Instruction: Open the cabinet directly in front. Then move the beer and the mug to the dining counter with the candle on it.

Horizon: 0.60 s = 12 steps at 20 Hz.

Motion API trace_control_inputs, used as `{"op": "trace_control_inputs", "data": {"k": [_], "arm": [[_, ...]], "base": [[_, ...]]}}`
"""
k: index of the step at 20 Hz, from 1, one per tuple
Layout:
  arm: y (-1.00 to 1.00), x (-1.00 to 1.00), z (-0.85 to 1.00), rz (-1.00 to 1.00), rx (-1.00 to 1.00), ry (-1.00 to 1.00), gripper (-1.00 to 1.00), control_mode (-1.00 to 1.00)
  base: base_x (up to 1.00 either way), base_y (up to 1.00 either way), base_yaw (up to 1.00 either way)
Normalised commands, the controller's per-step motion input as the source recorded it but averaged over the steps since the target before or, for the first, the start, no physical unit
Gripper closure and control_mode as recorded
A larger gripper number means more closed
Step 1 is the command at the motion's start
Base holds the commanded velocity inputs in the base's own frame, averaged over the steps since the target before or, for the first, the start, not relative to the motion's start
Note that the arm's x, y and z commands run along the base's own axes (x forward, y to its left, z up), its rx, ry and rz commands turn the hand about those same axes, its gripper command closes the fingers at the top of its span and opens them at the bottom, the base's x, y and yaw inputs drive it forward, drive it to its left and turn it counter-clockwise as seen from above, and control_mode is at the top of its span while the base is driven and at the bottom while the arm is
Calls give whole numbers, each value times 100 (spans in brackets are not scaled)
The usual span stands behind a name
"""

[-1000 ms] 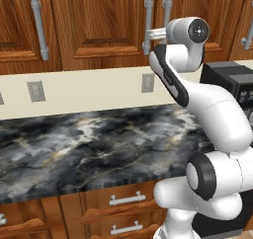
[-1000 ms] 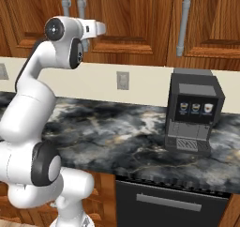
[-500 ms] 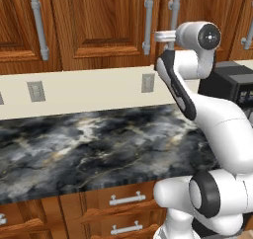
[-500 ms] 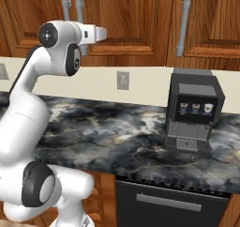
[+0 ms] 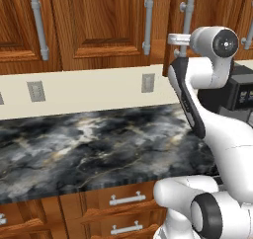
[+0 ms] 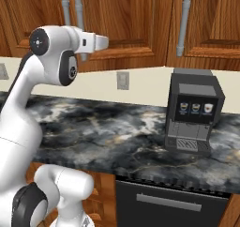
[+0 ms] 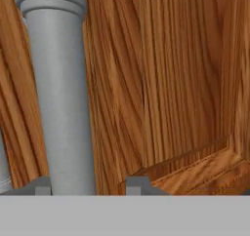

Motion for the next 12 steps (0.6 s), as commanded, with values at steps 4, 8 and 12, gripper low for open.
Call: {"op": "trace_control_inputs", "data": {"k": [4,8,12], "arm": [[-85,-70,22,-7,10,0,100,-100],[-93,-63,16,-7,12,0,100,-100],[-87,-45,3,-3,10,0,100,-100]], "base": [[0,0,0],[0,0,0],[0,0,0]]}}
